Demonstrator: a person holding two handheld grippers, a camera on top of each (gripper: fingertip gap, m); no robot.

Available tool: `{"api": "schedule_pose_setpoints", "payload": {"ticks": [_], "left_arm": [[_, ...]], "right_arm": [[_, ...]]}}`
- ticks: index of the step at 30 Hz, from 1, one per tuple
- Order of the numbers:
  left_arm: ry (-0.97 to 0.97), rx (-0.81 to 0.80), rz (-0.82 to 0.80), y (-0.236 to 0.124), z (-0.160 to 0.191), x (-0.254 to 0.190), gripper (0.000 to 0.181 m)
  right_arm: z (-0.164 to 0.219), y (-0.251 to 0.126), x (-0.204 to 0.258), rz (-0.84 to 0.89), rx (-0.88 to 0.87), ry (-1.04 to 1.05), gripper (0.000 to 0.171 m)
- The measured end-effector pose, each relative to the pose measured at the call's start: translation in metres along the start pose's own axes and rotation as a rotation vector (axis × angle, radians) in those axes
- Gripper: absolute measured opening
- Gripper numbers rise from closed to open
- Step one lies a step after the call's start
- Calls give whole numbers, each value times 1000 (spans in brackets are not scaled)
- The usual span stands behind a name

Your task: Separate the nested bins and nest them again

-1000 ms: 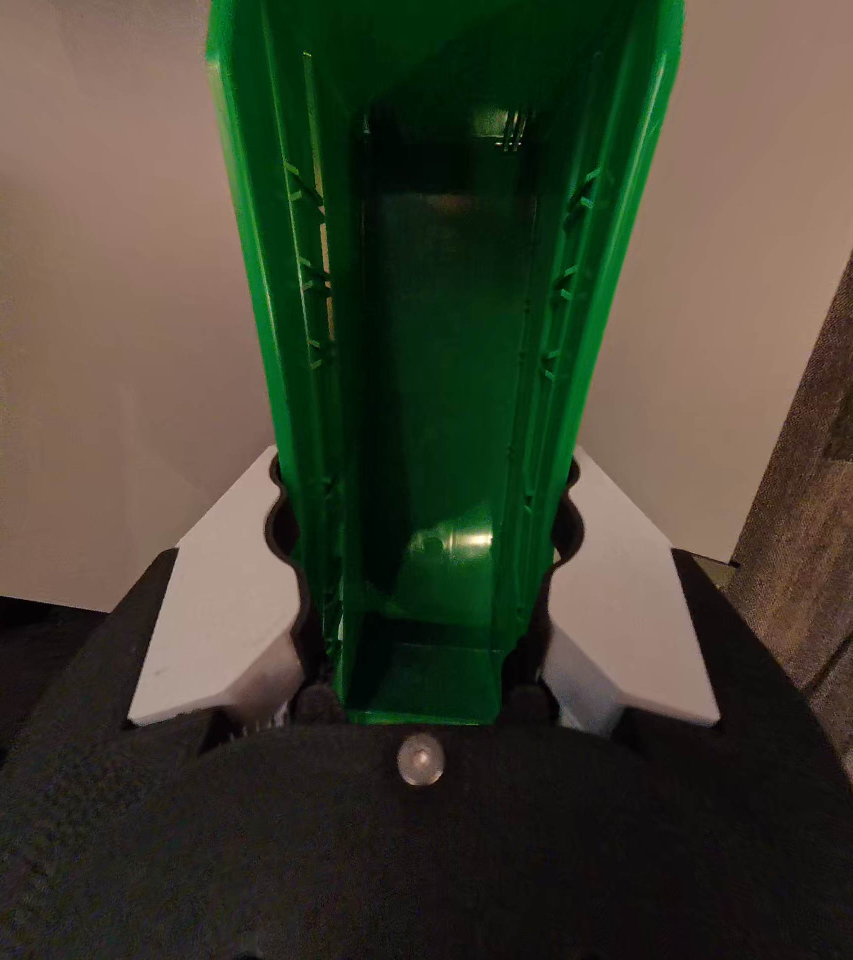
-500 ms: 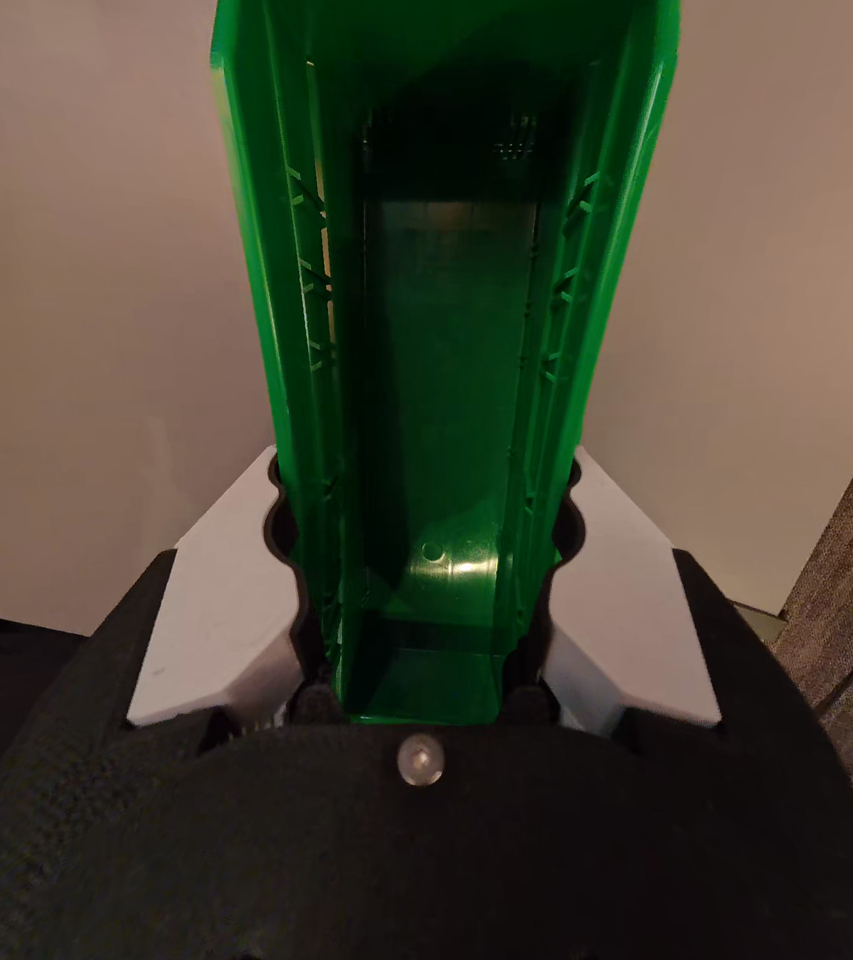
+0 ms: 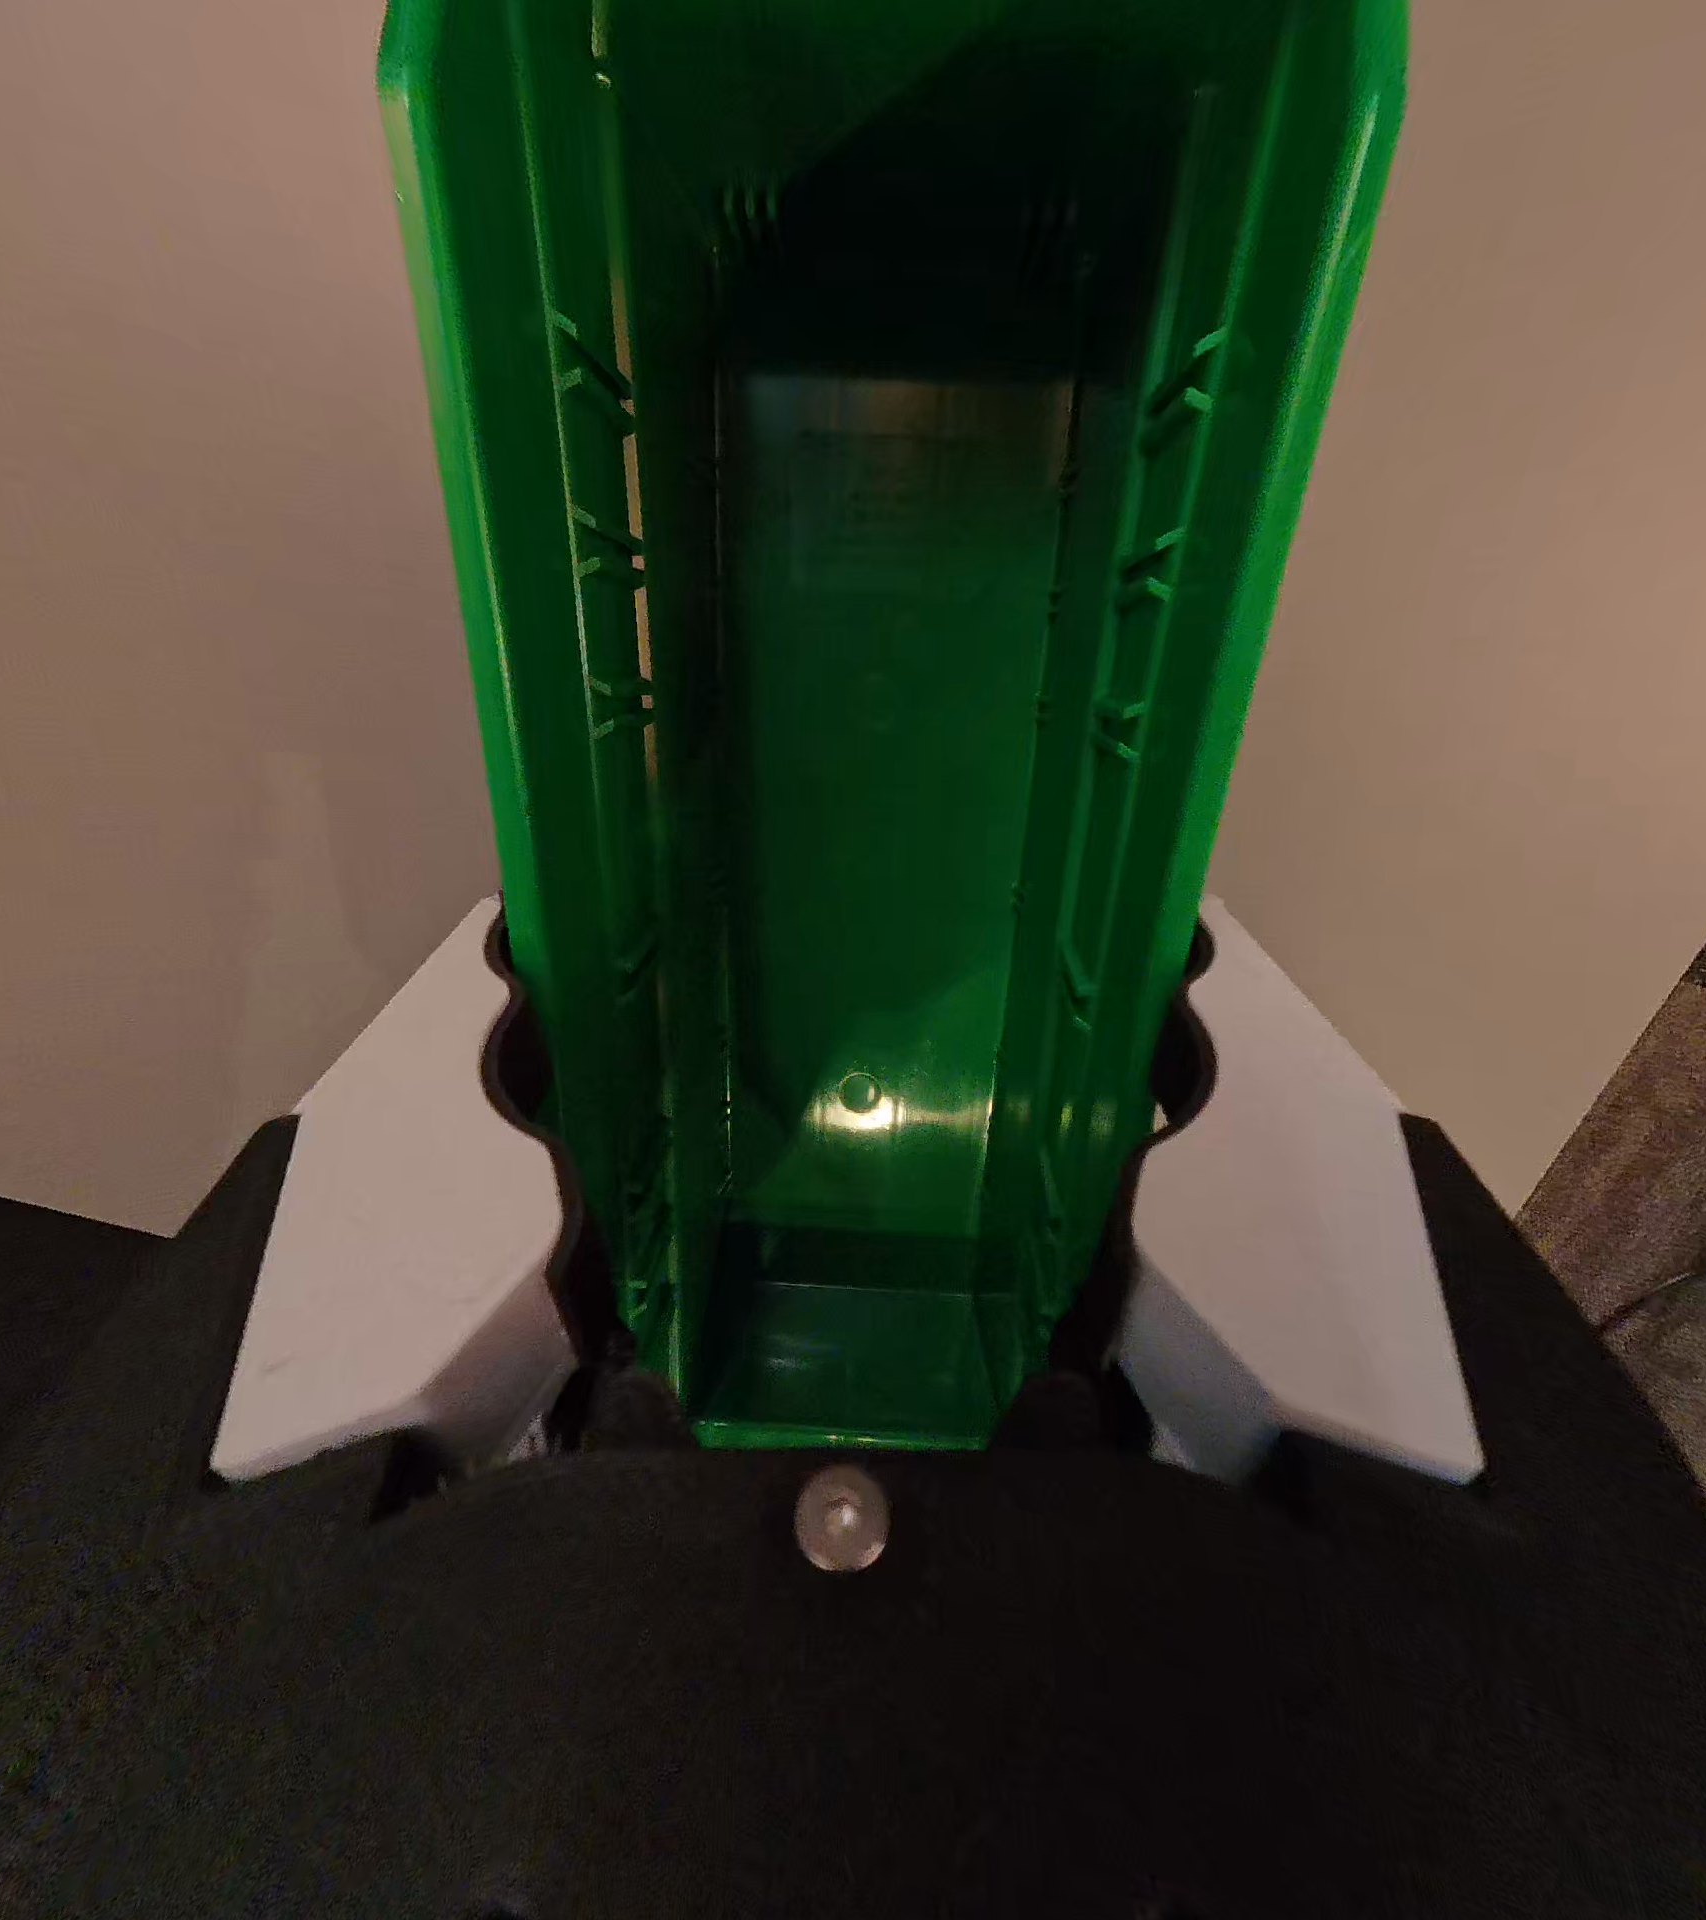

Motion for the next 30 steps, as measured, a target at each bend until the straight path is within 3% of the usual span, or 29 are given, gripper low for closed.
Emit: {"api": "schedule_pose_setpoints", "payload": {"ticks": [3,8,14,19,24,27,30], "left_arm": [[2,1,-2,0,0,0,70],[3,0,-7,-1,0,1,70],[5,6,-8,2,1,1,70],[5,5,-11,0,1,2,70],[3,6,-12,1,2,2,70],[6,6,-13,2,1,1,70],[13,8,-17,3,1,0,70]], "right_arm": [[2,5,1,0,44,-15,132],[-8,-13,7,54,-22,-55,128],[-12,-18,14,81,-36,-106,97],[-6,-2,14,57,-19,-86,92],[-8,-11,19,81,-47,-88,104],[-24,-41,46,83,-172,-92,120],[-45,-57,126,-77,-284,-194,119]]}}
Point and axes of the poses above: each gripper's, where its closed fingertips meet, y out along the fingers, z out of its underside, x = y × z across the jaws, the point moved 6 cm from there along -y, back along the fingers, and after that the axes turned 1 degree about -z, right-handed, at the moved point
